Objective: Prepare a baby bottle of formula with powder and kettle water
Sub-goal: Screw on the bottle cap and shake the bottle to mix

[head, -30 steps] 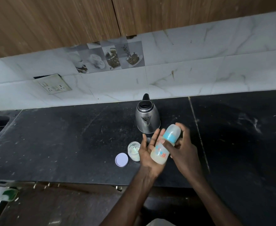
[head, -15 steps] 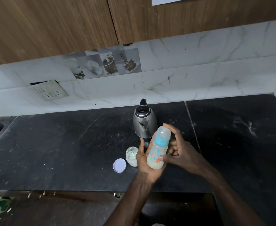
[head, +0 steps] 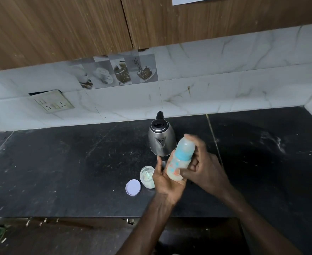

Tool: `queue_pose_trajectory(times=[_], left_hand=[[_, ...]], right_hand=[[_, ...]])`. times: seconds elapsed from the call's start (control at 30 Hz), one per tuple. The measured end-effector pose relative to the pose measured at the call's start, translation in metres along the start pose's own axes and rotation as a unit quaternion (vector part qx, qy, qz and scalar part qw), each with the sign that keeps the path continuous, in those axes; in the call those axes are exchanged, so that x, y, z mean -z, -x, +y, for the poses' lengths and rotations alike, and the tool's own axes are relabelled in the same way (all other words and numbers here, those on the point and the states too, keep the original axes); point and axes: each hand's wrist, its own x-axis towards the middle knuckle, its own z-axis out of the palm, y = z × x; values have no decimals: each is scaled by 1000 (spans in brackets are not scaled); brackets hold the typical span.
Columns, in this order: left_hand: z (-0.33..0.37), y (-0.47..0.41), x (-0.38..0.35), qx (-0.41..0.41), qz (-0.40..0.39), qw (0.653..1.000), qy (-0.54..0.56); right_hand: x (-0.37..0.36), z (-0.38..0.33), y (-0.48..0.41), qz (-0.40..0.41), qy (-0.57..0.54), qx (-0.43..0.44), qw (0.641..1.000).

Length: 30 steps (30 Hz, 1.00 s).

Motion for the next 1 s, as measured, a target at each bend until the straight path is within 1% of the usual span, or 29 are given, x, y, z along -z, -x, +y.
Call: queue_pose_trajectory(times=[0.03, 0.1, 0.13, 0.23, 0.33, 0.43, 0.53, 0.63, 0.7, 0.73, 0.77, 0.8, 0.83, 0.87, 0.9, 0.97, 1.0], left_hand=[[0, 1, -1, 1, 7, 1000, -3], [3, 1, -1, -16, 25, 1000, -8], [3, 2, -2, -22, 24, 999, -6], [2, 5, -2, -20, 8, 1000, -12], [5, 6, -11, -23, -14, 999, -19], [11, 7, -13, -27, -21, 999, -25], [13, 9, -7, -16, -35, 999, -31], [6, 16, 0, -6, -37, 999, -37], [2, 18, 3, 0, -27, 999, -40], [1, 17, 4, -2, -14, 999, -43], [1, 16, 7, -7, 0, 999, -48], [2, 14, 8, -11, 11, 998, -54], [4, 11, 9, -16, 25, 998, -56], [7, 8, 10, -20, 36, 998, -50], [9, 7, 11, -24, 46, 998, -37], [11, 5, 13, -20, 51, 998, -15], [12, 4, 13, -20, 57, 998, -23]], right_hand=[[2, 2, -2, 15, 25, -1, 1000], [6, 4, -8, 90, -36, -10, 995], [6, 2, -9, 98, -54, -8, 994], [-5, -4, -6, 20, -24, 1, 1000], [-17, 1, -3, 43, -73, -35, 996], [-24, 1, 1, 10, -83, -46, 995], [-30, 5, 3, -1, -106, -66, 992], [-39, 8, 5, 1, -91, -85, 992], [-33, 6, -1, -14, -83, -76, 994], [-27, 8, -7, 7, -88, -71, 994], [-21, 8, -13, 57, -113, -81, 989], [-18, 8, -18, 135, -154, -106, 973], [-18, 9, -20, 209, -193, -134, 949], [-20, 7, -20, 254, -212, -161, 930], [-24, 4, -18, 247, -203, -186, 929], [-31, 9, -11, 139, -143, -198, 960], [-31, 13, -10, 134, -132, -210, 960]])
